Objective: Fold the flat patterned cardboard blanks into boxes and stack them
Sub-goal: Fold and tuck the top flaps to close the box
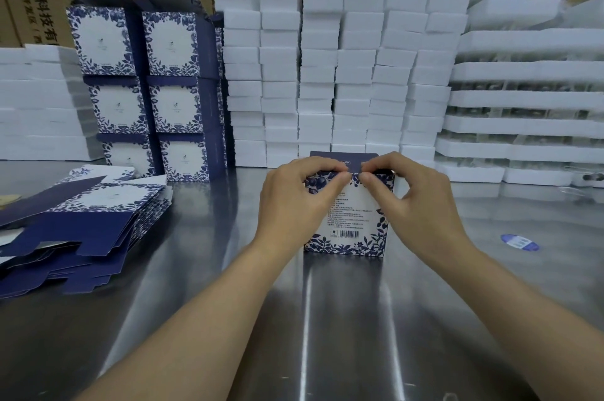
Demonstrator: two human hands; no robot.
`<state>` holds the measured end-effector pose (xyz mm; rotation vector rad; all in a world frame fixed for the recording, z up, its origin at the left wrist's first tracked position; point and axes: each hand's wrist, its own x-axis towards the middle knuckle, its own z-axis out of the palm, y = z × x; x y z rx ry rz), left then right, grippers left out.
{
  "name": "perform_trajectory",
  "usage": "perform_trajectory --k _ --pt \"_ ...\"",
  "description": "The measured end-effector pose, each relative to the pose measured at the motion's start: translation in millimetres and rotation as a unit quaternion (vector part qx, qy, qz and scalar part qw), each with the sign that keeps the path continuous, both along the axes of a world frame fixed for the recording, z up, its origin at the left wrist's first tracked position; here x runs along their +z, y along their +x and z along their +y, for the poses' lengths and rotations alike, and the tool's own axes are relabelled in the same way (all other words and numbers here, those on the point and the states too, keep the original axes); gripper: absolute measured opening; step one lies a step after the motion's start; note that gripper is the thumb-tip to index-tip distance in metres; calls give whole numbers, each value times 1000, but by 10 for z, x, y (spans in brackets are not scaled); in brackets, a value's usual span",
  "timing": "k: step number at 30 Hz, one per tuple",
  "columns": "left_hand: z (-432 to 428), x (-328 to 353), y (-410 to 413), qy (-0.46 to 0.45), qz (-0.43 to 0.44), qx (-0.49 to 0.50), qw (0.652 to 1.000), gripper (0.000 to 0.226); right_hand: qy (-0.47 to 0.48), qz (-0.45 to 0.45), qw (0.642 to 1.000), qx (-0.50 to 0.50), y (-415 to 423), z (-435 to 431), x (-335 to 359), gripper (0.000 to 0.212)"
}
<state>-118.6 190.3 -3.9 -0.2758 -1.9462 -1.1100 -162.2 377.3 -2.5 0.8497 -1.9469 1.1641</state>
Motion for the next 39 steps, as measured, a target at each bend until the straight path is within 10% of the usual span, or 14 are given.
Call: perform_trajectory --k 39 --pt "-238 -41 -100 178 -49 -135 974 14 -93 -114 986 82 -103 148 31 4"
